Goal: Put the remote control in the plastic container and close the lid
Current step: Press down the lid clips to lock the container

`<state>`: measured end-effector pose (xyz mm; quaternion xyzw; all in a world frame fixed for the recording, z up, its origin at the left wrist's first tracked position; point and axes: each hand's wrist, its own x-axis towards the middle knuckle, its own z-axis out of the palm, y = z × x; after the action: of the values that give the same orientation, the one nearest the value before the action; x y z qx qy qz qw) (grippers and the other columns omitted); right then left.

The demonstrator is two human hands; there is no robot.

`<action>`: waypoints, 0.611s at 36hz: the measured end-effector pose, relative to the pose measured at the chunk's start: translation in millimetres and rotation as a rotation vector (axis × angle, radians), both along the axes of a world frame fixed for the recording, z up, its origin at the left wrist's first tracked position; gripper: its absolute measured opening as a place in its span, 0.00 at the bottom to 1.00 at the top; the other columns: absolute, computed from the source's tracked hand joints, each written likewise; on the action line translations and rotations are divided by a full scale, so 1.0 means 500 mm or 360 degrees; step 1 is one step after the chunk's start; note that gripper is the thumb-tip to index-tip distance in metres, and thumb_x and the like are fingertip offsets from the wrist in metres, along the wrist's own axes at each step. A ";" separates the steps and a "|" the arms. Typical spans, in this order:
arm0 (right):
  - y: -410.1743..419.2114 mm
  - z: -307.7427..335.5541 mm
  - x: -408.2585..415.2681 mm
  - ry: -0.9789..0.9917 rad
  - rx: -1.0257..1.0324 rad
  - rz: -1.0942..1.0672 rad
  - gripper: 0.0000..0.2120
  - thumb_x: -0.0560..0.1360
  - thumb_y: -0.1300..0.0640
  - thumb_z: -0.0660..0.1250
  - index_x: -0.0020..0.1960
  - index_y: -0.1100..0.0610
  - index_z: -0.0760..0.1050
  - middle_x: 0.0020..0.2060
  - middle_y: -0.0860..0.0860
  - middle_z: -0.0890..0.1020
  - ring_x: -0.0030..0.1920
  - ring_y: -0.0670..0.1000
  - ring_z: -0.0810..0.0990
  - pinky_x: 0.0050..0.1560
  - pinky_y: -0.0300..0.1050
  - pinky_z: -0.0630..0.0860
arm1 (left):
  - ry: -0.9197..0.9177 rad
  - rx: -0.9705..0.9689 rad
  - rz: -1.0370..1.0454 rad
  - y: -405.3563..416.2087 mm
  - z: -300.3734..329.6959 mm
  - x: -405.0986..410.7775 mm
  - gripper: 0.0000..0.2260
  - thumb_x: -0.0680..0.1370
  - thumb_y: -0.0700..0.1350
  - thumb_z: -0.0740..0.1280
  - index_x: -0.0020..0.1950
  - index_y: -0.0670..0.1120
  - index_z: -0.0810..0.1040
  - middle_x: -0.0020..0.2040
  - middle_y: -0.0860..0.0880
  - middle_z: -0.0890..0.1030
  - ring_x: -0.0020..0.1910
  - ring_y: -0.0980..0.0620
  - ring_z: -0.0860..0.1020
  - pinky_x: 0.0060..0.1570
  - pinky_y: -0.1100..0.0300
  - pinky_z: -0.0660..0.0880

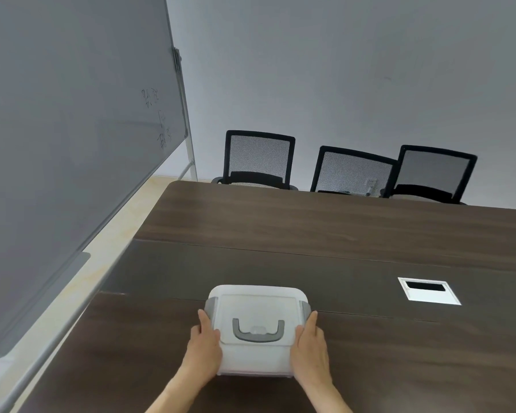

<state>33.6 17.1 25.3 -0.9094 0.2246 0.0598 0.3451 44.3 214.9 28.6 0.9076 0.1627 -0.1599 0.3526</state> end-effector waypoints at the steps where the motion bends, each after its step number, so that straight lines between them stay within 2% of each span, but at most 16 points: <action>1: 0.000 0.000 0.000 -0.0001 -0.0008 0.0006 0.27 0.82 0.50 0.46 0.78 0.56 0.42 0.71 0.58 0.66 0.68 0.59 0.68 0.65 0.56 0.68 | 0.0001 0.0051 -0.0029 -0.001 0.000 0.000 0.26 0.83 0.41 0.47 0.78 0.39 0.39 0.73 0.36 0.59 0.64 0.39 0.71 0.64 0.50 0.70; 7: 0.001 0.003 -0.002 0.0011 -0.0071 0.0030 0.27 0.82 0.51 0.45 0.78 0.56 0.42 0.71 0.58 0.67 0.68 0.59 0.68 0.65 0.56 0.68 | 0.0016 0.0262 -0.0139 -0.005 0.000 -0.002 0.27 0.83 0.43 0.48 0.78 0.42 0.37 0.71 0.38 0.64 0.65 0.39 0.70 0.64 0.47 0.70; 14: 0.005 0.009 -0.001 0.0033 -0.0137 0.0072 0.27 0.82 0.52 0.44 0.78 0.58 0.42 0.71 0.57 0.67 0.68 0.59 0.68 0.64 0.55 0.69 | 0.0023 0.0470 -0.0239 -0.011 0.011 -0.006 0.29 0.82 0.42 0.50 0.78 0.43 0.38 0.68 0.41 0.67 0.63 0.41 0.72 0.61 0.48 0.71; 22: 0.006 0.011 -0.002 0.0038 -0.0082 0.0032 0.27 0.81 0.52 0.43 0.78 0.56 0.42 0.71 0.57 0.67 0.68 0.59 0.67 0.64 0.55 0.68 | 0.0018 0.0521 -0.0257 -0.010 0.011 -0.005 0.28 0.83 0.45 0.49 0.78 0.43 0.39 0.67 0.42 0.68 0.62 0.43 0.73 0.60 0.50 0.72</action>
<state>32.5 20.3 31.0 -0.9193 0.2211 0.0685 0.3182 41.6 210.0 33.9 0.9620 0.1153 -0.1642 0.1852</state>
